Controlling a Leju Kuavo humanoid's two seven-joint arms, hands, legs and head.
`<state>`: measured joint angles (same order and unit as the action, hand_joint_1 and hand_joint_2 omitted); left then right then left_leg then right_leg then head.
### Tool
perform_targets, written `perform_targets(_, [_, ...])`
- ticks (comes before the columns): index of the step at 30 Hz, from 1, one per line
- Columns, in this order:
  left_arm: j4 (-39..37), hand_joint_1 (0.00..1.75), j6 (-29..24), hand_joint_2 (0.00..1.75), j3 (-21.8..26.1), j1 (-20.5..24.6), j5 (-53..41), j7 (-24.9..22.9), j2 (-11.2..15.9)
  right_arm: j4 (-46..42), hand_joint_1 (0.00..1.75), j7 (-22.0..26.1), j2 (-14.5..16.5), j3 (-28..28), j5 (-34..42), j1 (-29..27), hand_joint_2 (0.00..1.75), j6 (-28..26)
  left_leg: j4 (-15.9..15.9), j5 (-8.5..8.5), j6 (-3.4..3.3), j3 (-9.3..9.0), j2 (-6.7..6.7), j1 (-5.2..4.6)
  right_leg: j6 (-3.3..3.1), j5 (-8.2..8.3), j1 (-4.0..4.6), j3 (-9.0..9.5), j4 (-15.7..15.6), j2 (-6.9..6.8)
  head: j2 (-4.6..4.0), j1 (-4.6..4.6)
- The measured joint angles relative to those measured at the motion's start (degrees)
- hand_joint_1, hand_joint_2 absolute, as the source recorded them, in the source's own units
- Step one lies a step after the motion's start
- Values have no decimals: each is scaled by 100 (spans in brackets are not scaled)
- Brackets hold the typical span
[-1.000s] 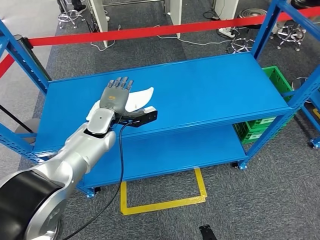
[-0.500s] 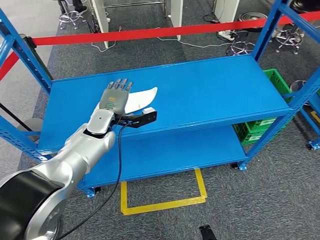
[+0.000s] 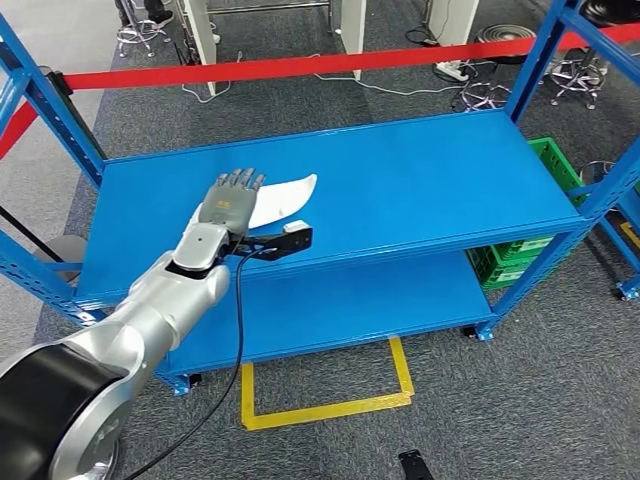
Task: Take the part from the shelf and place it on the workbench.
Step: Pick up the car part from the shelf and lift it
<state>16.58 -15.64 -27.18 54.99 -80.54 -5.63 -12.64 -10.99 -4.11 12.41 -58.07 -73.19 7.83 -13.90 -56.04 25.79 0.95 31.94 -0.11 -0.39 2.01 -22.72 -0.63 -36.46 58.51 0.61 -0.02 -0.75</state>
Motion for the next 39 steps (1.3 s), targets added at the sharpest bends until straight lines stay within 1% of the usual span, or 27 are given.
perform_targets(7, [-20, 0, 194, 175, 90, -195, 81, -99, 73, 0, 0, -8, 0, 0, -49, 3, 175, 1, 0, 0, 0, 0, 0, 0, 0, 0, 0, 1, -1, 0, 0, -1])
perform_targets(14, [-60, 0, 409, 175, 237, -463, 183, -327, 274, 0, 0, -86, 0, 14, -212, 32, 175, 14, 0, 0, -1, 0, -2, 0, 0, -1, 0, 4, 0, -3, 0, 0])
perform_targets(21, [-83, 0, 483, 175, 355, -528, 200, -427, 422, 0, 0, -103, 0, 17, -236, 43, 175, 15, 0, 4, -6, -28, -7, 0, 2, -5, 0, 38, -2, -9, 0, -1])
perform_targets(22, [-84, 8, 487, 175, 358, -533, 205, -431, 434, 0, 0, -104, 0, 17, -237, 43, 175, 15, 0, 4, -7, -32, -7, 0, 2, -6, 0, 43, -2, -9, 0, -1])
perform_targets(25, [-85, 139, 499, 175, 387, -543, 236, -475, 458, 0, 0, -109, 0, 17, -244, 43, 175, 15, 0, 5, -8, -42, -7, 0, 3, -5, 0, 55, -3, -10, 0, 0])
perform_targets(26, [-85, 175, 495, 175, 405, -549, 245, -502, 463, 0, 0, -109, 0, 17, -247, 43, 175, 15, 0, 4, -8, -47, -8, 0, 3, -5, 0, 60, -3, -12, 0, 1])
perform_targets(31, [-100, 175, 416, 175, 494, -648, 252, -623, 497, 0, 0, -109, 0, 17, -258, 43, 175, 15, 0, 3, -6, -59, -9, 0, 2, -2, 0, 71, -3, -7, 0, 0])
perform_targets(39, [-133, 175, 345, 175, 514, -707, 211, -632, 556, 0, 0, -121, 0, 17, -264, 42, 175, 15, 0, -6, -14, -58, -10, -1, 0, 0, 1, 69, -3, -12, 0, 0])
